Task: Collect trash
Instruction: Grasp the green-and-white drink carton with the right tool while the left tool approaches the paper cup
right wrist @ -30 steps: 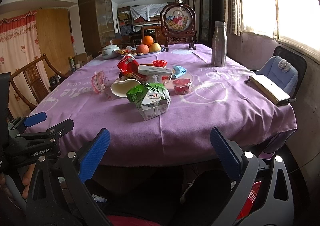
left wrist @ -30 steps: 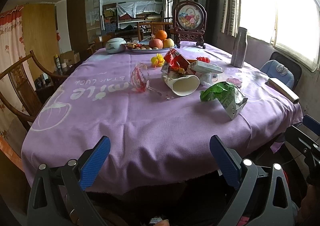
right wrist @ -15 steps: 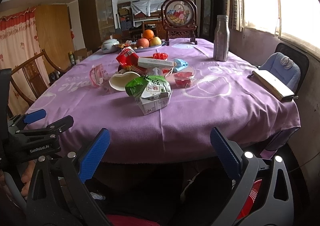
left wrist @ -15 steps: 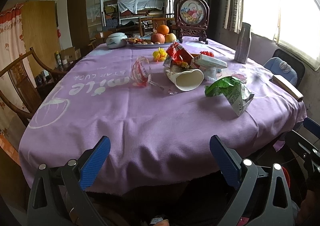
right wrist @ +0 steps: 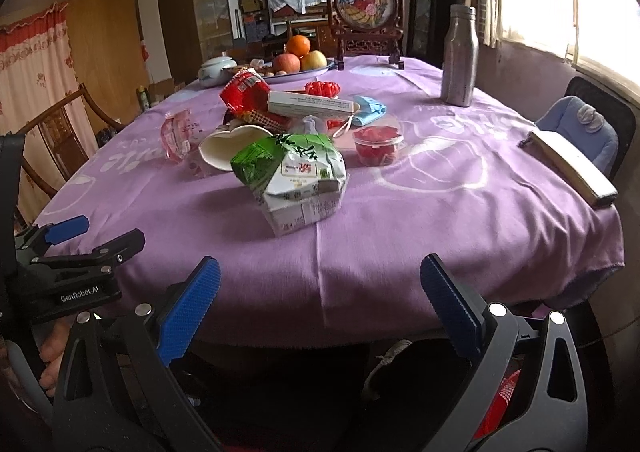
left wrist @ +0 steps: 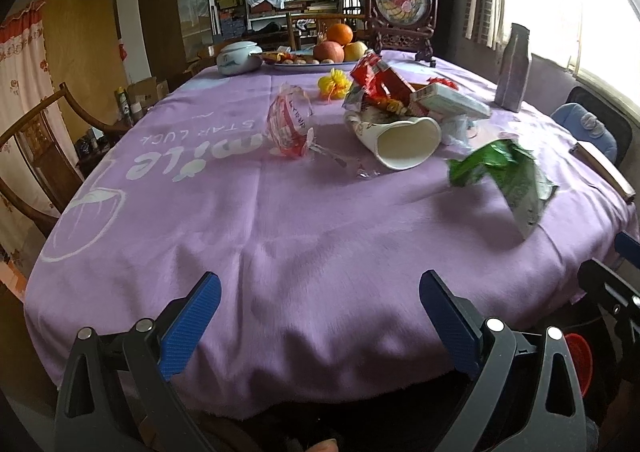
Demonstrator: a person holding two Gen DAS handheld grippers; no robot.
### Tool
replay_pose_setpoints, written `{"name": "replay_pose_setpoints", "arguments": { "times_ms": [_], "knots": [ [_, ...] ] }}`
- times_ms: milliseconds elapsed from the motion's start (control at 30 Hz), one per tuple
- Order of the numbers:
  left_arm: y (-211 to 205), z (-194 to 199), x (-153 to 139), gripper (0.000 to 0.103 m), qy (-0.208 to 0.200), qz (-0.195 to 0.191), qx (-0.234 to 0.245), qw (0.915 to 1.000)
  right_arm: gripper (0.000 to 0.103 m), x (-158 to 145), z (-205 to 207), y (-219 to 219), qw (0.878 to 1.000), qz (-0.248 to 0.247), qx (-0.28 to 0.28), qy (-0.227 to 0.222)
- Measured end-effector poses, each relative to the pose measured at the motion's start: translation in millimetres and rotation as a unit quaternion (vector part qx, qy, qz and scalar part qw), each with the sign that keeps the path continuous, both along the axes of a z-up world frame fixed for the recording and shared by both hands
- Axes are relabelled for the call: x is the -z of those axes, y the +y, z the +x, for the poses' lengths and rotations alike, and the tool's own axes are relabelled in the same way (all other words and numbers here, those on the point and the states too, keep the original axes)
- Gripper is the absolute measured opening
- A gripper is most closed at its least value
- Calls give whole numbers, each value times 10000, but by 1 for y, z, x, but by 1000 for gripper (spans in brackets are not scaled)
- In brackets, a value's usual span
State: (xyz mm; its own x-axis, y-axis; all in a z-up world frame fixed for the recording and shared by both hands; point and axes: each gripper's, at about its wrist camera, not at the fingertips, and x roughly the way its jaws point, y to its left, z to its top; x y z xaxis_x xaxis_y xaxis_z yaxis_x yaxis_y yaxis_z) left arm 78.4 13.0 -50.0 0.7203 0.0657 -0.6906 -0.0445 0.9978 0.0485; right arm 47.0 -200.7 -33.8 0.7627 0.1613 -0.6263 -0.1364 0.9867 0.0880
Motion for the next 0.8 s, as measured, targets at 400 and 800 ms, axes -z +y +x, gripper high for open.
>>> {"name": "replay_pose_setpoints", "arguments": {
  "times_ms": [400,800],
  "knots": [
    [19,48,5,97,152,-82,-166,9997,96,11,76,15,9976,372,-492,326],
    [3,78,-7,97,383,-633,495,9960,63,10,83,-13,9952,806,-513,227]
  ]
}}
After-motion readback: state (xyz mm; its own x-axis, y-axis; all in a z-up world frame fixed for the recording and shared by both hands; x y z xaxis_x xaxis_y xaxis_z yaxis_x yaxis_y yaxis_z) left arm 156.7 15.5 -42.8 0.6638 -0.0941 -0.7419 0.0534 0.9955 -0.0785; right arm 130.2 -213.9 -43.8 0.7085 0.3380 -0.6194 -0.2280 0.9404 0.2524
